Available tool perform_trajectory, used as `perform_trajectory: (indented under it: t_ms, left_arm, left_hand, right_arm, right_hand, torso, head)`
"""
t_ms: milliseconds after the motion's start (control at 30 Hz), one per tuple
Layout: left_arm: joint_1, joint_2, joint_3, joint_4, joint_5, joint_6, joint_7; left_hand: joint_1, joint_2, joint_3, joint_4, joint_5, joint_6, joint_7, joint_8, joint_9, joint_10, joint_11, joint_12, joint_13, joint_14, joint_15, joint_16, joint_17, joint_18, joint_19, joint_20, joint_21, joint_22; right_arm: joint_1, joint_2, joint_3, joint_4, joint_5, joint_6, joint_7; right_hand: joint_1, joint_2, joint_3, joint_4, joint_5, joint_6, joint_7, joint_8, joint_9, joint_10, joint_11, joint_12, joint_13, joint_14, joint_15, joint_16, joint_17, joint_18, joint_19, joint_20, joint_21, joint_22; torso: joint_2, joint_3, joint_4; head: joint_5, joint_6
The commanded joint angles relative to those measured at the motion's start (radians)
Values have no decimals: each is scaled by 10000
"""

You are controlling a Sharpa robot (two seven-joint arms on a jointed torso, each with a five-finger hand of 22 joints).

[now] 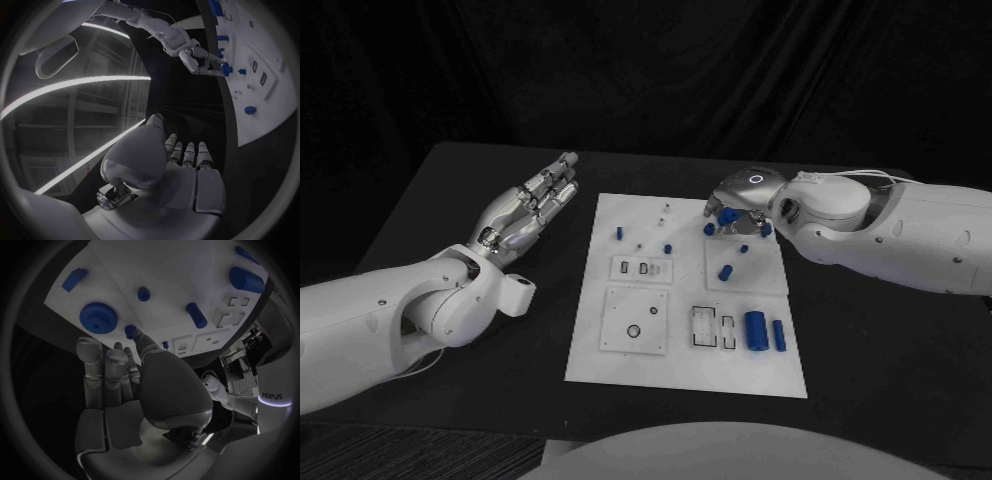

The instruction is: Assemble the parts on the task board

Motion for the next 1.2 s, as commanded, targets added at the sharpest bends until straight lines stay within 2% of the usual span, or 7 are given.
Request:
perform_trajectory:
  t_ms: [33,133,333,500,800,900,1200]
  left_arm:
    - [28,37,10,-4,-28,213,895]
    - [28,51,10,-22,-28,235,876]
    - [28,87,10,-61,-28,283,814]
    - [28,119,9,-93,-28,322,769]
    - [28,102,9,-89,-28,377,687]
    - [28,103,9,-91,-28,403,661]
    - [28,114,9,-112,-28,470,586]
  left_hand:
    - [129,15,67,-10,61,58,34,49,12,21,89,-35,-10,13,-163,-36,-10,-52,-22,94,-59,-9]
    - [163,15,95,-40,89,112,60,58,20,21,118,-35,-10,13,-131,-36,-10,-61,-22,119,-59,-9]
    - [283,-1,196,-180,215,138,84,62,23,21,143,-35,-10,13,-73,-36,-10,-73,-22,171,-59,-9]
    - [338,-10,255,-263,290,198,117,73,32,21,183,-35,-10,13,-55,-36,-10,-70,-22,192,-59,-9]
    - [386,-21,334,-367,375,301,175,94,46,21,246,-35,-10,13,7,-36,-10,-71,-22,253,-59,-9]
    - [397,-23,359,-398,398,313,185,96,48,21,257,-35,-10,13,36,-36,-10,-68,-22,286,-59,-9]
    - [417,-35,422,-481,448,333,211,99,49,21,281,-35,-10,13,110,-36,-10,-53,-22,379,-59,-9]
  right_arm:
    - [-87,75,7,-120,-117,-293,200]
    - [-125,152,8,-222,-117,-343,223]
    - [-163,327,8,-385,-118,-323,249]
    - [-233,476,8,-543,-118,-270,294]
    - [-347,658,9,-833,-118,-288,373]
    - [-379,703,9,-922,-118,-300,390]
    - [-459,768,10,-1087,-118,-361,424]
  right_hand:
    - [-21,11,57,14,-84,68,-8,10,1,80,3,0,-4,62,22,59,44,-205,-2,71,67,77]
    - [-38,33,106,53,-120,130,4,19,7,119,8,-4,-6,47,25,79,49,-205,-35,73,104,131]
    - [47,97,380,105,100,312,22,25,14,189,-40,-11,-12,11,3,161,109,-206,-117,65,228,322]
    - [40,77,481,148,111,400,27,35,21,271,-73,-5,-12,-4,-15,174,110,-207,-143,54,275,398]
    - [64,6,751,228,122,688,54,80,46,317,-142,-29,-23,-34,-57,204,123,-207,-216,20,346,537]
    - [65,-15,814,249,114,764,55,92,53,334,-160,-25,-22,-41,-66,210,126,-208,-230,12,362,571]
    - [41,-105,898,290,100,873,41,95,60,367,-137,-23,-21,-54,-67,210,115,-210,-260,4,379,619]
  torso:
    - [-21,-9,-3]
    - [-28,-10,-4]
    - [-42,-19,-13]
    - [-55,-23,12]
    - [-69,-24,20]
    - [-71,-31,2]
    - [-86,-26,-2]
  head:
    - [-5,-17]
    - [-10,-33]
    - [-18,-108]
    - [-36,-133]
    - [36,-162]
    - [58,-185]
    - [96,-185]
